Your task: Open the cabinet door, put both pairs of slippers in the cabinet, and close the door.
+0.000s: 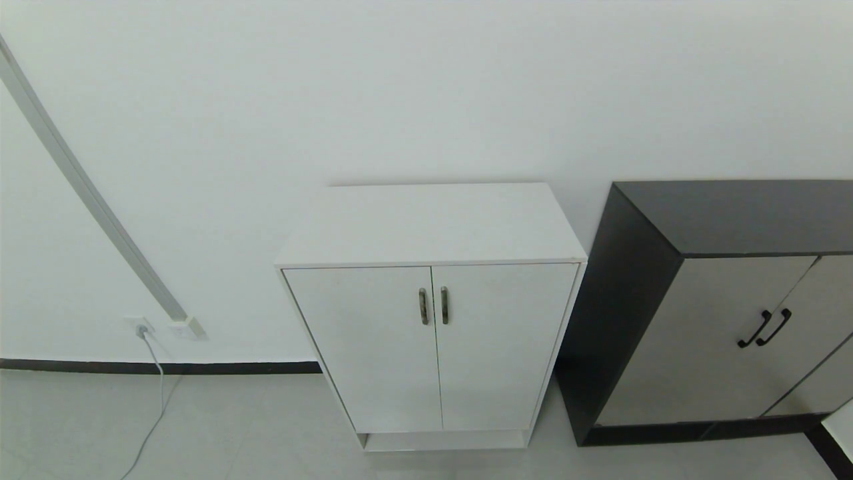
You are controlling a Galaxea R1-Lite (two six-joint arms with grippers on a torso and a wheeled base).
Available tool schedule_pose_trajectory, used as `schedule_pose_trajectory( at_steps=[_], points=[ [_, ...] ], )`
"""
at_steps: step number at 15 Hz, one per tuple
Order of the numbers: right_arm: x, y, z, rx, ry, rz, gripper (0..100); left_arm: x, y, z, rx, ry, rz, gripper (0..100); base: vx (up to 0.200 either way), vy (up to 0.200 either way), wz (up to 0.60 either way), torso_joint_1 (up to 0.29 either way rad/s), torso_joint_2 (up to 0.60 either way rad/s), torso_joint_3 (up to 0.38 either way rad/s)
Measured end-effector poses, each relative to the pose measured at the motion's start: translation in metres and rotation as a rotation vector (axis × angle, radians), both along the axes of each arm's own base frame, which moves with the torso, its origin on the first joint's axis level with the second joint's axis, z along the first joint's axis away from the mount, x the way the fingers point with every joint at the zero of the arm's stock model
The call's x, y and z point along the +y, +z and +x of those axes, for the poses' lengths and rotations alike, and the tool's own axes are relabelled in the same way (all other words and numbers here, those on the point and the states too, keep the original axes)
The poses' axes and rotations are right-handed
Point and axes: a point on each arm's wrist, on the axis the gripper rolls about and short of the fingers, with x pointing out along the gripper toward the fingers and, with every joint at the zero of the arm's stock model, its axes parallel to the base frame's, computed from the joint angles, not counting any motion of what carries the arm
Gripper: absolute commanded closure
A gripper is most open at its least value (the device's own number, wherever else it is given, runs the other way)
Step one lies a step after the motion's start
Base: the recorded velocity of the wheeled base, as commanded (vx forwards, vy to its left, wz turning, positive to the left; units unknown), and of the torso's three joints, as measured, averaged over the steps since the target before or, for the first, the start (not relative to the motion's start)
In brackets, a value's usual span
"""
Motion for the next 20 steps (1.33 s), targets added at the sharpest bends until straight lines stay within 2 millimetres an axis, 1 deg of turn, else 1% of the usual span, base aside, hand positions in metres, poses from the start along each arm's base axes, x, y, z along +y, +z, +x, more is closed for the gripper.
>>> schedule_pose_trajectory(
  at_steps=[3,6,8,9,10,12,20],
  points=[
    [-0.0011,-0.0005,-0.0024,-0.035,-0.059,-0.006,100,0.0000,0.0000,0.0000,0.000,0.000,0.001,100,0.000,0.000,0.00,0.000,0.00,0.000],
    [-0.0006,-0.0008,-0.0032,-0.049,-0.035,-0.066,100,0.0000,0.0000,0.0000,0.000,-0.002,0.001,100,0.000,0.000,0.00,0.000,0.00,0.000],
    [-0.0005,-0.0008,-0.0034,-0.048,-0.032,-0.036,100,0.0000,0.0000,0.0000,0.000,-0.001,0.001,100,0.000,0.000,0.00,0.000,0.00,0.000],
    [-0.0006,-0.0007,-0.0034,-0.045,-0.040,0.025,100,0.0000,0.0000,0.0000,0.000,0.000,0.002,100,0.000,0.000,0.00,0.000,0.00,0.000],
    [-0.0011,-0.0006,-0.0033,-0.046,-0.064,0.045,100,0.0000,0.0000,0.0000,0.000,0.001,0.002,100,0.000,0.000,0.00,0.000,0.00,0.000],
    [-0.0020,-0.0003,-0.0033,-0.050,-0.104,0.053,100,0.0000,-0.0002,0.0001,0.000,0.002,0.006,100,0.000,0.000,0.00,0.000,0.00,0.000],
    [-0.0020,-0.0001,-0.0034,-0.052,-0.106,0.047,100,0.0000,-0.0003,0.0001,0.000,0.002,0.008,100,0.000,0.000,0.00,0.000,0.00,0.000]
  ],
)
